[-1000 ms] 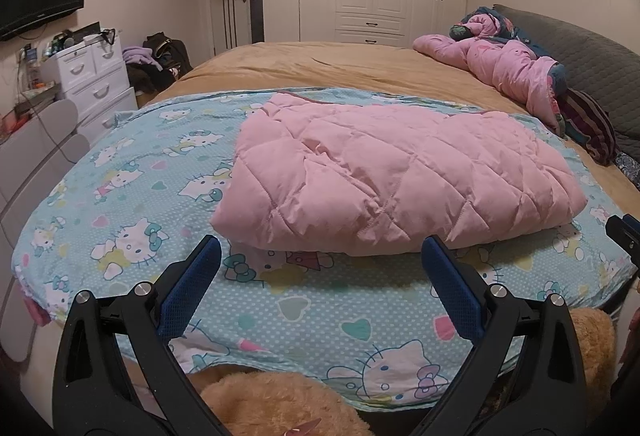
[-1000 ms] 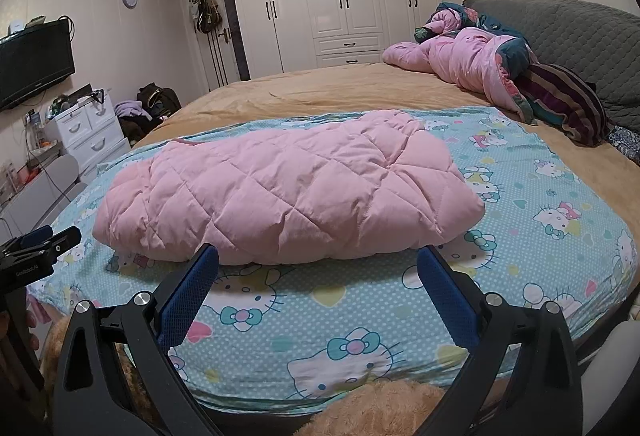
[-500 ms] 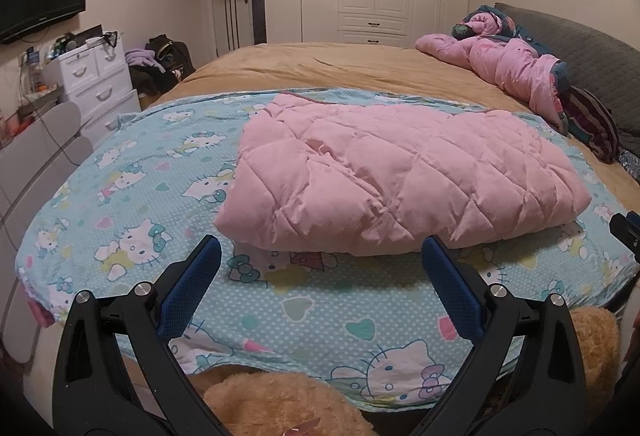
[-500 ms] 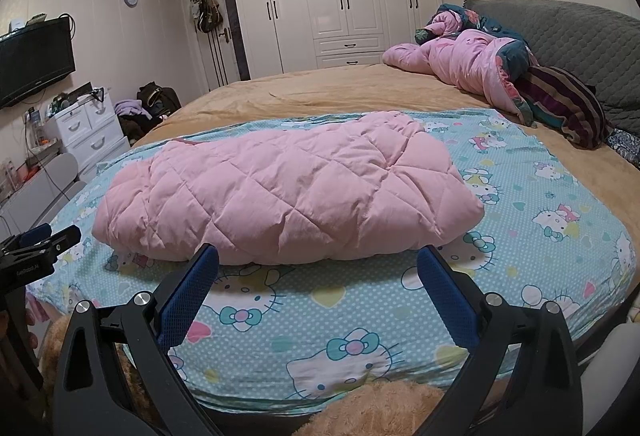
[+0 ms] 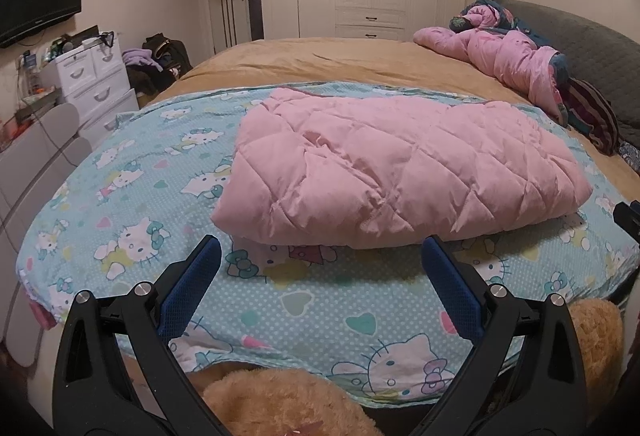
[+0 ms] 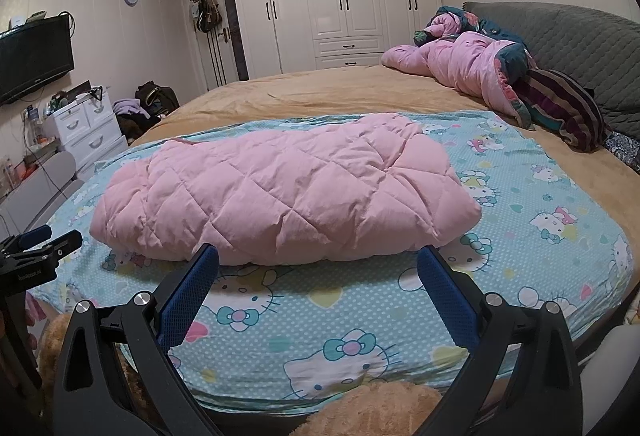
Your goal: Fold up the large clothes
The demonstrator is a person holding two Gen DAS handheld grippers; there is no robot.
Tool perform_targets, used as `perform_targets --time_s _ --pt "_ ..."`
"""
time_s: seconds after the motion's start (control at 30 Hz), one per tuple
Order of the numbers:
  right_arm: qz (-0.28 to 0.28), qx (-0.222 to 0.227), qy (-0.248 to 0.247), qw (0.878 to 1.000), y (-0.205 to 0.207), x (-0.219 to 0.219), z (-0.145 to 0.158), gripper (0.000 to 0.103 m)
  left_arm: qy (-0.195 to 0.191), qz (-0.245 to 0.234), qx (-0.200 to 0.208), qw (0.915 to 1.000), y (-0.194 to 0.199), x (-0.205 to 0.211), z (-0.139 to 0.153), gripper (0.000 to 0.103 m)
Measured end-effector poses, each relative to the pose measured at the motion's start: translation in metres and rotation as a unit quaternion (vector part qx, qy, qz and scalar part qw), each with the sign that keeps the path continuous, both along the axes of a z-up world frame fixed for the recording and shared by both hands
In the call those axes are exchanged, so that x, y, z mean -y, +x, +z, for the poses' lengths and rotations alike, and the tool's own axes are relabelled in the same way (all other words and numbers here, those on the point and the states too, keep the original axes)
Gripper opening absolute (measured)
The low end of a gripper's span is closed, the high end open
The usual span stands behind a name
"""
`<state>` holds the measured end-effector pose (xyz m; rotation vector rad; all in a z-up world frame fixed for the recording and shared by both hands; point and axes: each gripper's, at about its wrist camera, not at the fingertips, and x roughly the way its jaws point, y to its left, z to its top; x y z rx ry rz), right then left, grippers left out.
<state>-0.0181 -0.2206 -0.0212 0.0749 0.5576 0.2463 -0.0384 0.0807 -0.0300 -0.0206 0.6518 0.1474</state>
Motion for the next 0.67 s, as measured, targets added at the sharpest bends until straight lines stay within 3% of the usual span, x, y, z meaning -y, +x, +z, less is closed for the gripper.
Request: perform_targets --time_s 0.2,0.3,0.4,0.5,0.6,0.67 --pt "-0.009 -0.005 -0.007 1.000 0.002 0.003 -0.002 0.099 0.016 0.013 -0.026 0.9994 0.003 -0.001 -0.010 0.094" --pt "-0.019 -0.004 -0.010 1.000 0.001 0.008 -0.004 0.099 -0.010 0.002 -0.030 0.9995 -0.001 -0.008 -0.013 0.094" --pt "-0.045 -0.008 -0.001 0.999 0.000 0.028 -0.008 0.099 -0.025 0.021 -0.032 0.9990 -0.001 -0.023 -0.015 0.094" --pt "-0.116 -0.022 0.016 0.993 -0.002 0.080 -0.019 0.099 -0.068 0.055 -0.051 0.9949 0.007 -0.066 -0.020 0.094" --pt "-0.228 -0.057 0.026 0.972 -0.006 0.163 -0.043 0.099 -0.071 0.131 -0.050 0.9876 0.014 -0.132 -0.021 0.094" --pt "-0.336 -0.083 0.028 0.938 -0.020 0.239 -0.066 0.099 -0.061 0.187 -0.050 0.9792 0.021 -0.185 -0.021 0.094"
